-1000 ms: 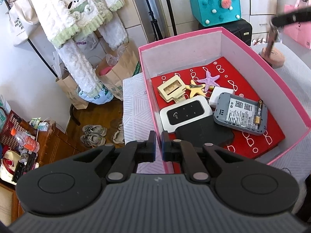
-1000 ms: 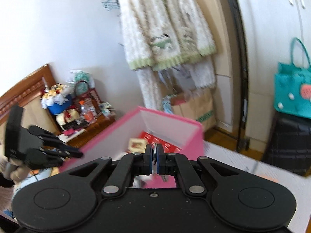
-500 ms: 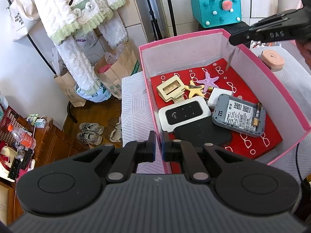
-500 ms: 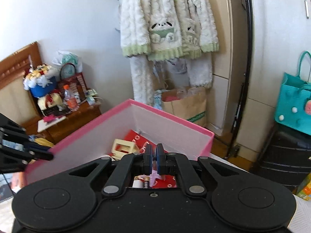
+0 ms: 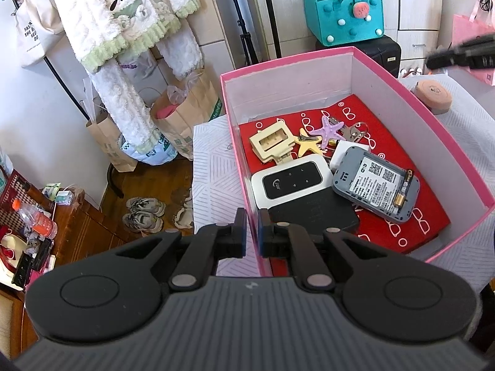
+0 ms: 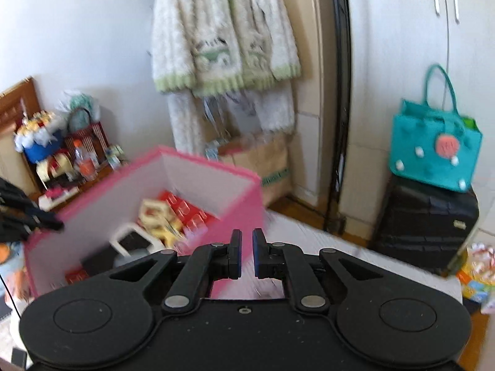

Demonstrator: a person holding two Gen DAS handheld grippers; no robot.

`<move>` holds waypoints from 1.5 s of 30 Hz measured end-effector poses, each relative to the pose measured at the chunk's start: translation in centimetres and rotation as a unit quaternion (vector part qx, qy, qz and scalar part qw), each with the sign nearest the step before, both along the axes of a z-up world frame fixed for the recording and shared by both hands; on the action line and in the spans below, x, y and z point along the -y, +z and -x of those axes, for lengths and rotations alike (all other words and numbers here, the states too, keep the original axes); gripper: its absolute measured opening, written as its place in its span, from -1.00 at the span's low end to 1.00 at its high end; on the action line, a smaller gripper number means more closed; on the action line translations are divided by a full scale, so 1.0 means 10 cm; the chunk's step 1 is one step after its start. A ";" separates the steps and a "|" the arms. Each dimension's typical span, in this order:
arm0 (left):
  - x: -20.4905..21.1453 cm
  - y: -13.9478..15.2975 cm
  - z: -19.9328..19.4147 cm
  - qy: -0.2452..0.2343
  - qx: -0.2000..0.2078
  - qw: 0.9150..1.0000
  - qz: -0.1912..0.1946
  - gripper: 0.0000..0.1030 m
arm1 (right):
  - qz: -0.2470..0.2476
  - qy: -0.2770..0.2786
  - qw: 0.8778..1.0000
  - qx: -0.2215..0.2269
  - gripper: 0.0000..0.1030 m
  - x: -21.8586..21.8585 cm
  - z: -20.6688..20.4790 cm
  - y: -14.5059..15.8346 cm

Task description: Organize rigid objects

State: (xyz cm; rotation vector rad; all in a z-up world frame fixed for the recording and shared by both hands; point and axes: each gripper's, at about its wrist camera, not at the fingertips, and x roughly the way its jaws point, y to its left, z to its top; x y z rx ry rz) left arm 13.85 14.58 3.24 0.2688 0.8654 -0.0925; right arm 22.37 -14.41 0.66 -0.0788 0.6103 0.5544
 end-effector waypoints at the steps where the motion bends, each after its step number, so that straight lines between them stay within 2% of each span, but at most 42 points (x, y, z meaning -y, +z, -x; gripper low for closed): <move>1: 0.00 0.00 0.00 0.001 0.000 1.000 0.000 -0.87 | 0.002 -0.001 1.000 -0.012 -0.77 0.05 -0.02 -0.08; 5: 0.01 0.00 0.00 0.000 -0.002 1.000 -0.005 -0.87 | 0.024 0.009 0.999 -0.046 -0.74 0.13 -0.12 -0.41; 8: 0.03 0.00 0.00 0.000 -0.002 1.000 -0.008 -0.87 | 0.045 0.025 0.997 -0.051 -0.60 0.09 -0.14 -0.60; 11: 0.03 0.00 0.00 0.002 -0.003 1.000 -0.006 -0.87 | 0.041 0.035 0.997 -0.060 -0.57 0.07 -0.20 -0.74; 16: 0.02 0.00 -0.01 0.005 -0.003 1.000 -0.005 -0.87 | 0.062 0.058 0.995 -0.044 -0.54 -0.08 -0.29 -0.84; 18: 0.02 0.01 0.00 0.005 -0.002 1.000 -0.004 -0.86 | 0.067 0.071 0.994 -0.042 -0.31 -0.16 -0.33 -0.87; 19: 0.02 0.00 0.00 0.004 -0.002 1.000 -0.004 -0.86 | 0.071 0.072 0.994 -0.040 -0.10 -0.20 -0.36 -0.89; 23: -0.01 0.00 -0.02 0.007 -0.002 1.000 0.006 -0.86 | 0.105 0.072 0.992 -0.020 -0.09 -0.34 -0.43 -0.97; 25: -0.02 0.00 -0.02 0.006 -0.002 1.000 0.007 -0.86 | 0.113 0.066 0.991 -0.008 -0.10 -0.38 -0.44 -0.98; 27: -0.02 0.00 -0.03 0.006 -0.002 1.000 0.006 -0.86 | 0.108 0.053 0.993 -0.014 -0.54 -0.37 -0.47 -0.96; 30: -0.03 0.00 -0.02 0.007 -0.002 1.000 0.006 -0.86 | 0.080 0.028 0.996 -0.035 -0.52 -0.29 -0.51 -0.92; 34: -0.03 0.01 -0.03 0.007 -0.002 1.000 0.009 -0.86 | 0.001 0.001 0.997 -0.075 -0.52 -0.08 -0.55 -0.90; 37: -0.02 0.00 -0.03 0.007 -0.002 1.000 0.009 -0.86 | -0.067 -0.014 0.992 -0.109 -0.53 0.08 -0.55 -0.90; 38: -0.02 0.00 -0.03 0.007 -0.001 1.000 0.008 -0.86 | -0.080 -0.016 0.990 -0.114 -0.66 0.12 -0.53 -0.91; 39: -0.03 0.00 -0.03 0.007 -0.001 1.000 0.008 -0.86 | -0.089 -0.016 0.989 -0.117 -0.91 0.14 -0.52 -0.91; 45: -0.03 0.01 -0.03 0.007 0.000 1.000 0.009 -0.86 | -0.114 -0.017 0.986 -0.122 -0.96 0.20 -0.42 -0.89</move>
